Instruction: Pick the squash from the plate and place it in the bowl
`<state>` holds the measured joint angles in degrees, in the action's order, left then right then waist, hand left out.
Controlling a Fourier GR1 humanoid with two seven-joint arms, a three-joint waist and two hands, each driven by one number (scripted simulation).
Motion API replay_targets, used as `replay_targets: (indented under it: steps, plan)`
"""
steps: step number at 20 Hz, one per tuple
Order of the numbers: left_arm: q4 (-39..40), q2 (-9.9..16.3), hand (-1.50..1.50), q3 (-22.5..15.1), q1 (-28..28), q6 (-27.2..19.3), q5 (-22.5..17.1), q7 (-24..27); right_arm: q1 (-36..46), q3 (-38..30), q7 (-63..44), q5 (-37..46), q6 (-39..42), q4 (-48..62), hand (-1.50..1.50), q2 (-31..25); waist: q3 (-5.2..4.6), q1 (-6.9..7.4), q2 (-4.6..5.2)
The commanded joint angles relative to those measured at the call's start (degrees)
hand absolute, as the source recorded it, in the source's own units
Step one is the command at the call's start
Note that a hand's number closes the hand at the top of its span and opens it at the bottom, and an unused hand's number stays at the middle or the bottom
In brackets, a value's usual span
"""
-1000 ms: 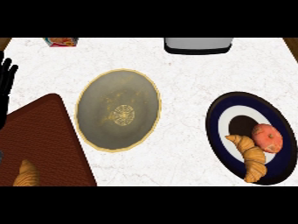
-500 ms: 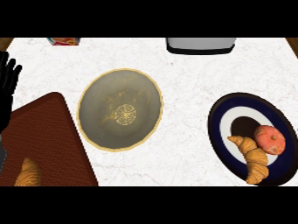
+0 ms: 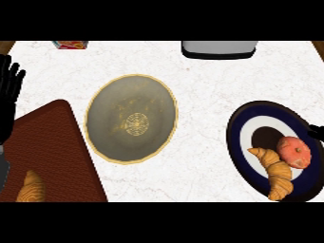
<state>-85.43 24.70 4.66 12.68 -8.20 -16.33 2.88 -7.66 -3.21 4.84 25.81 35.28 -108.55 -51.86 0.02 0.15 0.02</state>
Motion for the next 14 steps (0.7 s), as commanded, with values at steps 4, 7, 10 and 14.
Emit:
replay_targets:
  steps: [4,7,10,14]
  plan:
    - [-0.23,0.08,0.0,2.71,1.43,1.19,1.28,-2.26,2.97,3.76,4.73,10.03,-3.15,7.77,-1.5,6.74,-0.01,-0.19,-0.03]
    - [0.97,-2.57,0.0,0.94,2.65,-0.8,3.66,-1.38,4.48,4.99,13.01,14.4,-7.89,16.81,-1.5,7.0,0.02,-0.09,0.05]
    - [-0.14,-2.26,0.0,2.25,0.24,1.63,2.8,-1.35,7.9,4.59,17.47,15.46,-7.89,22.42,-1.5,7.85,0.01,0.16,0.03]
    - [-2.63,-4.8,0.0,2.2,-2.7,1.64,4.66,0.13,8.18,3.19,13.66,16.3,-2.93,15.67,-1.5,9.97,-0.02,-0.14,-0.07]
